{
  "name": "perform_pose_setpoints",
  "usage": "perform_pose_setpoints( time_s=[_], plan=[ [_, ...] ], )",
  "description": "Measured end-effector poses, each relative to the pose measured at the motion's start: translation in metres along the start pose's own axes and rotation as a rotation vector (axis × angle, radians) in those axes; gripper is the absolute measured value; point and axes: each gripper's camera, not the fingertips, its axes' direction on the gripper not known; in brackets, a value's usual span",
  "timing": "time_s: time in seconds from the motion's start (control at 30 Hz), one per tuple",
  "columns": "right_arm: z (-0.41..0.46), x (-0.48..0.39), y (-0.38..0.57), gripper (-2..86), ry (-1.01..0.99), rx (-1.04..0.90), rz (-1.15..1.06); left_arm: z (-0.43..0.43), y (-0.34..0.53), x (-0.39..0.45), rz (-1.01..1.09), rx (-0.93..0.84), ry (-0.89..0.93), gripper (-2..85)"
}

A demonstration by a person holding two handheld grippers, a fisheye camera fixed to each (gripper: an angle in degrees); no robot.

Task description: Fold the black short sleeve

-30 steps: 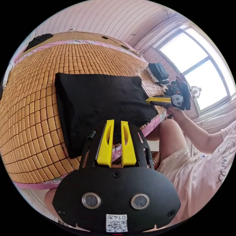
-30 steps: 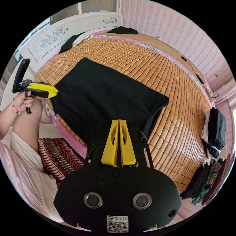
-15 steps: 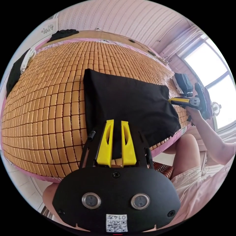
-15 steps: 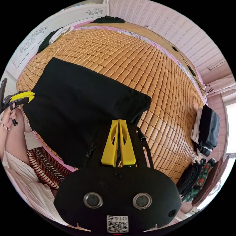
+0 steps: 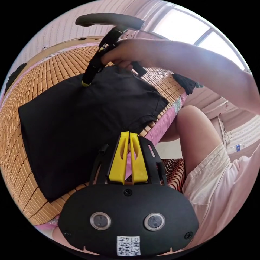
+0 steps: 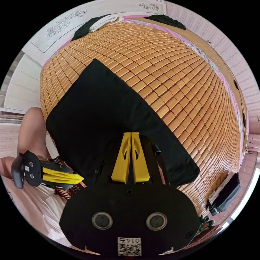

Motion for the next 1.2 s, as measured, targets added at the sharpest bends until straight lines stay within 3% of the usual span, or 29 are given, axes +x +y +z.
perform_pose_setpoints(
  time_s=[0.17,0.37,0.63,0.77,0.87,1.0,1.1,1.2],
  plan=[
    [0.018,0.014,-0.028,-0.5,0.008,-0.028,0.044,0.017,0.009,0.009,-0.011,0.003,-0.001,-1.0],
    [0.032,0.018,-0.077,-0.5,0.013,-0.323,-0.064,0.036,0.017,0.032,0.095,-0.014,-0.084,-1.0],
    [0.058,0.031,-0.067,-0.4,0.029,-0.295,-0.028,0.057,0.034,0.039,0.084,0.008,-0.061,-1.0],
    [0.029,0.059,0.023,-0.3,0.001,0.091,0.184,0.065,0.044,0.048,0.142,0.03,-0.082,-0.8],
    [0.02,0.079,0.134,0.2,-0.047,0.224,0.329,0.066,0.057,0.053,0.172,0.081,-0.076,-0.2],
    [0.039,0.091,0.284,3.3,-0.029,0.225,0.572,0.058,0.068,0.065,0.218,0.22,-0.028,3.6],
    [0.065,0.088,0.346,10.7,-0.05,0.2,0.648,0.057,0.065,0.08,0.237,0.272,-0.006,7.9],
    [0.103,0.092,0.38,10.7,-0.11,0.154,0.677,0.07,0.055,0.1,0.275,0.231,0.002,10.7]
  ],
)
